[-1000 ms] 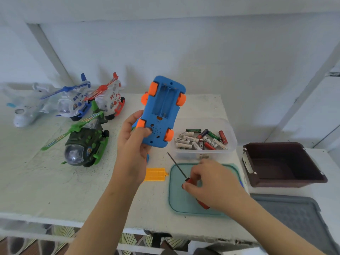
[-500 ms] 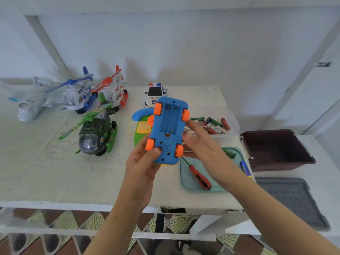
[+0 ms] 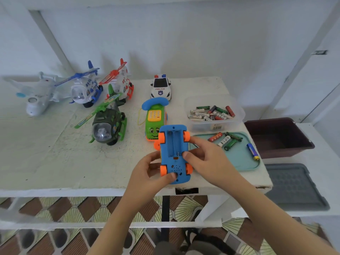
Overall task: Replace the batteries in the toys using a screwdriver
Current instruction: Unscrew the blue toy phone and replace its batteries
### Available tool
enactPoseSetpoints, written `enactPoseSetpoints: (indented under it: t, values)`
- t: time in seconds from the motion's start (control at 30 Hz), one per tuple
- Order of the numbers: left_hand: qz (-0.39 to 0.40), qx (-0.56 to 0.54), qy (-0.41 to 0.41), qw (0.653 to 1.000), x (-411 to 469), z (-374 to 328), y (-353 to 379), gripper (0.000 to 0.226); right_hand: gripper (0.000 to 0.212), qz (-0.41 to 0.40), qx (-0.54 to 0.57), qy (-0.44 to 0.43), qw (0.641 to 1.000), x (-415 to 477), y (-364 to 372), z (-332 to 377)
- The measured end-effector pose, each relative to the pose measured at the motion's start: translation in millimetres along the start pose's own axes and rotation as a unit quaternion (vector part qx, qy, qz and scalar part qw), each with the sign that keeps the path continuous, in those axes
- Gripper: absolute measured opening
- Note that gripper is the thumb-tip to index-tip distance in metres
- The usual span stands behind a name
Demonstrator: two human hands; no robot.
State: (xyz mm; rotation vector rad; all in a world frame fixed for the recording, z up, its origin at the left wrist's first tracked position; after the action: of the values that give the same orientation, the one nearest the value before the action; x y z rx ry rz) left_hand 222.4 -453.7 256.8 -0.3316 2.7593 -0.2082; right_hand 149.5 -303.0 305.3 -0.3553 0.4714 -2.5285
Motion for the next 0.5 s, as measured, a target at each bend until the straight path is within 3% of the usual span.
enactPoseSetpoints:
  t: [0.17, 0.23, 0.33, 0.5]
  values:
    - [-0.007, -0.018, 0.002, 1.000, 2.0, 7.1, 0.3, 0.064, 0.022, 0.060, -0.024, 0.032, 0.997, -1.5, 2.3, -9.4]
    - [-0.011, -0.026, 0.006, 1.000, 1.6, 9.1, 1.1, 0.059, 0.029, 0.076, -0.050, 0.044, 0.995, 1.2, -6.9, -16.9]
    - [-0.017, -0.021, 0.022, 0.999, -0.2, 10.4, 3.2, 0.057, 0.031, 0.021, -0.214, 0.014, 0.977, 12.0, -36.6, -25.7]
    - [-0.018, -0.011, 0.032, 0.999, 2.6, 9.5, 4.2, 0.062, 0.026, -0.029, -0.311, -0.012, 0.950, 28.9, -66.1, -38.3]
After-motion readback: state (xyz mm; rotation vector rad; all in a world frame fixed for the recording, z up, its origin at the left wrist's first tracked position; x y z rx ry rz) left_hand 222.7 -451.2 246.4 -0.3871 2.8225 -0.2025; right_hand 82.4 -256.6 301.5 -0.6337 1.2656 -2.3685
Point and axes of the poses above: each hand's wrist, its own x-axis towards the middle knuckle, its own y-axis out of the palm, z = x × y, the point moved 6 cm from there along x, towards the middle knuckle, and after that the axes turned 10 degrees about -y, right-handed, at the moved point
